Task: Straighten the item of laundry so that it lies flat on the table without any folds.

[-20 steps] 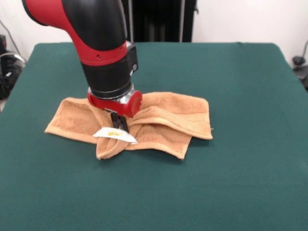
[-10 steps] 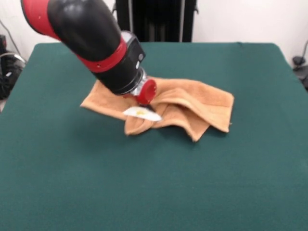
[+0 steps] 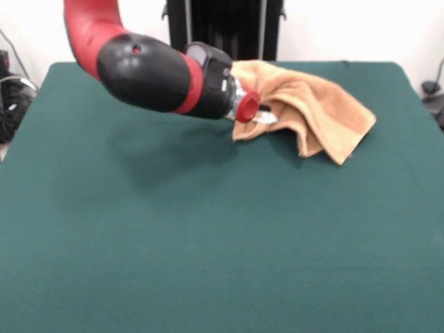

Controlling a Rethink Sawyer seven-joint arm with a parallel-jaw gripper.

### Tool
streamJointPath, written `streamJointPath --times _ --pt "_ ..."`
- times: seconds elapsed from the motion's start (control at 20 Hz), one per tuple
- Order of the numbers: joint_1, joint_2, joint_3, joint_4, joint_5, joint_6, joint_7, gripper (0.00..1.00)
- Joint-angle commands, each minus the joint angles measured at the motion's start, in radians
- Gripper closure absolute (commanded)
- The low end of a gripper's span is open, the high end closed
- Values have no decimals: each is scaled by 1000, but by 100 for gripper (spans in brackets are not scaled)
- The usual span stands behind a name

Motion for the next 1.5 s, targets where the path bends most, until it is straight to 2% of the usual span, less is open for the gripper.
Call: streamJointPath --times 0.05,0.35,0.45,0.6,0.65,0.75,0.9,1.2,1.35,1.5 --pt "53 42 100 89 70 120 311 100" --pt "56 43 93 49 59 136 334 100" --pt "31 78 104 2 28 191 306 100" --pt "62 6 91 88 74 126 345 100" --pt "45 10 102 79 69 188 348 100" --pt "34 20 97 43 48 230 346 100" --pt "35 -12 91 52 52 268 364 100" --pt "12 -62 93 21 27 425 364 100" --pt "27 -120 77 31 48 477 409 100" --pt "-12 -58 106 -64 -9 586 357 100"
